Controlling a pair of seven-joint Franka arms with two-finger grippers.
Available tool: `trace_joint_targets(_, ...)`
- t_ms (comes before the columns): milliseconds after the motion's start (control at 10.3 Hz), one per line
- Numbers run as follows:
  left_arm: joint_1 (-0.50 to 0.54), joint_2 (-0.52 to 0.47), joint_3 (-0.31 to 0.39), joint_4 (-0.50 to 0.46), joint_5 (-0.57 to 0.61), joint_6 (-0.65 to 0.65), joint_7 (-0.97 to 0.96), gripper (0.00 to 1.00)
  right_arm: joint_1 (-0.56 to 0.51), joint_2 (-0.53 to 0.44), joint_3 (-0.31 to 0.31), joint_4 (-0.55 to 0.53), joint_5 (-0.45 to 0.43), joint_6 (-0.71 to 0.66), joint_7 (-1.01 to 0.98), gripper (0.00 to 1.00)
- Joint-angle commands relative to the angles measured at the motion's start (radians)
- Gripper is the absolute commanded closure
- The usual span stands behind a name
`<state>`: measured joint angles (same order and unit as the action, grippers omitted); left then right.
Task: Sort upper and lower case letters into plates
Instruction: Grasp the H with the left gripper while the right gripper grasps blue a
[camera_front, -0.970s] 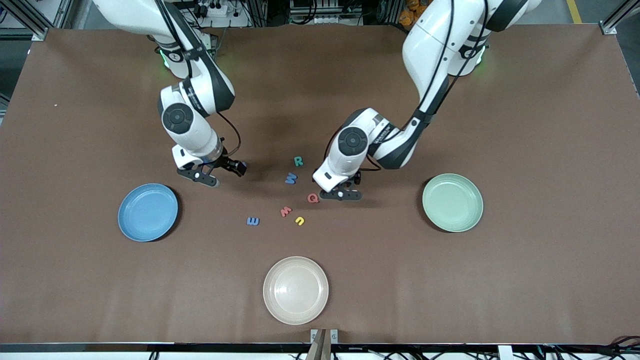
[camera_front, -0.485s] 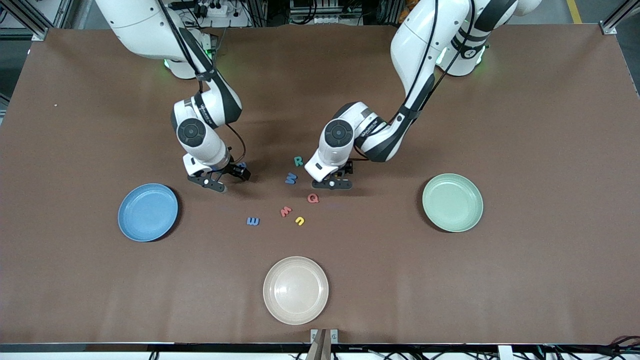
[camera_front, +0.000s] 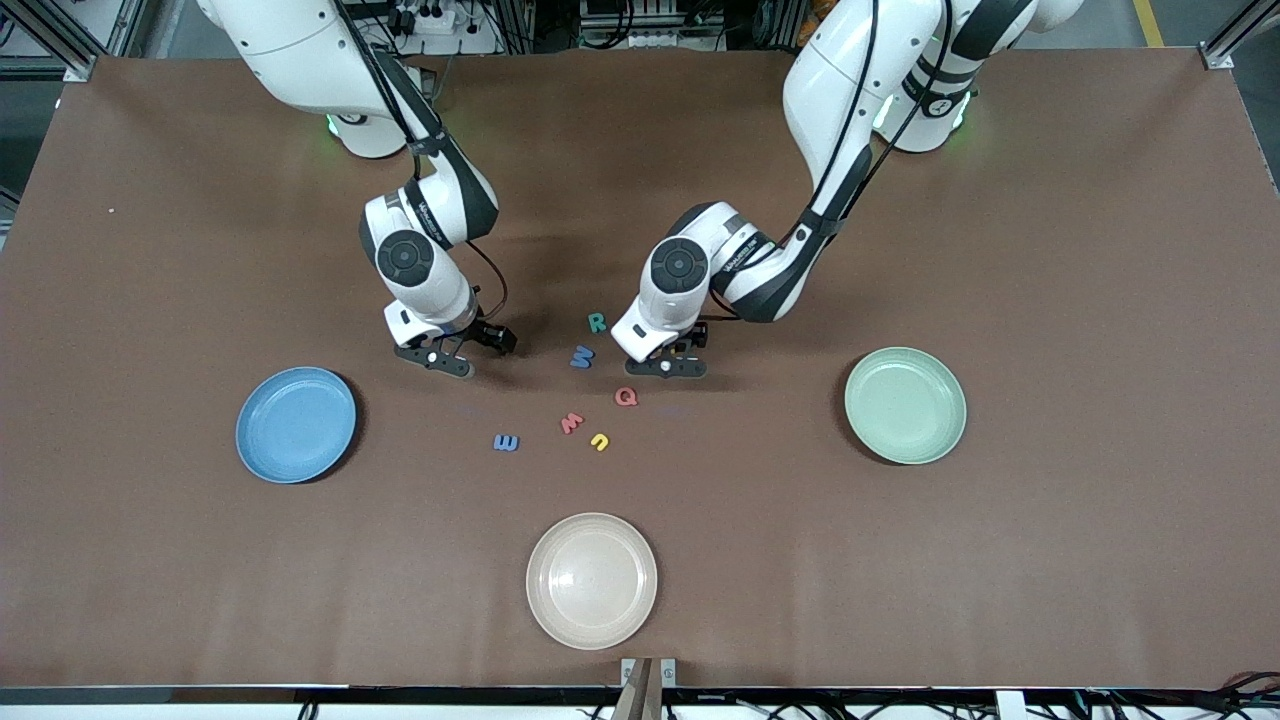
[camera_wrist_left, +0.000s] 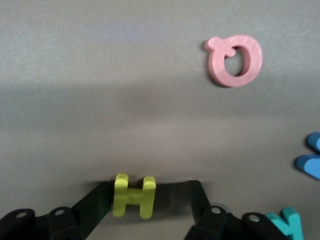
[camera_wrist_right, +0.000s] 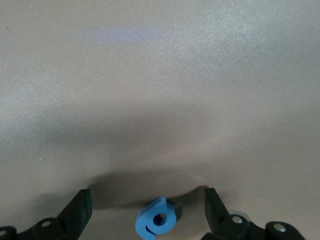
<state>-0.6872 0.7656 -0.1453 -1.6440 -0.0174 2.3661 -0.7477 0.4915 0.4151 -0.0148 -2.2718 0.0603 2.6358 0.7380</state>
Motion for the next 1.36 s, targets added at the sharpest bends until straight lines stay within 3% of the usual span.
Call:
trace_joint_targets(0,-0.006,-0.041,0.003,-0.031,-0.015,-0.076,0.014,0.39,0.009,-0.002,-0.002,-0.003,0.006,0.0,0.017,0.0)
trace_joint_targets(194,-0.006,-0.054,0.003,-0.031,-0.013,-0.114,0.021,0.47,0.009,-0.007,-0.002,-0.006,0.006,-0.003,0.018,0.0)
trace_joint_targets(679,0.0,-0.034,0.013,0.036,-0.012,-0.114,0.132,0.47,0.009,-0.012,-0.002,-0.017,0.007,-0.005,0.018,0.0)
trace_joint_targets(1261,-0.005,0.004,0.015,0.036,0.053,-0.088,0.142,0.47,0.009,-0.013,-0.002,-0.025,0.006,-0.005,0.018,0.0)
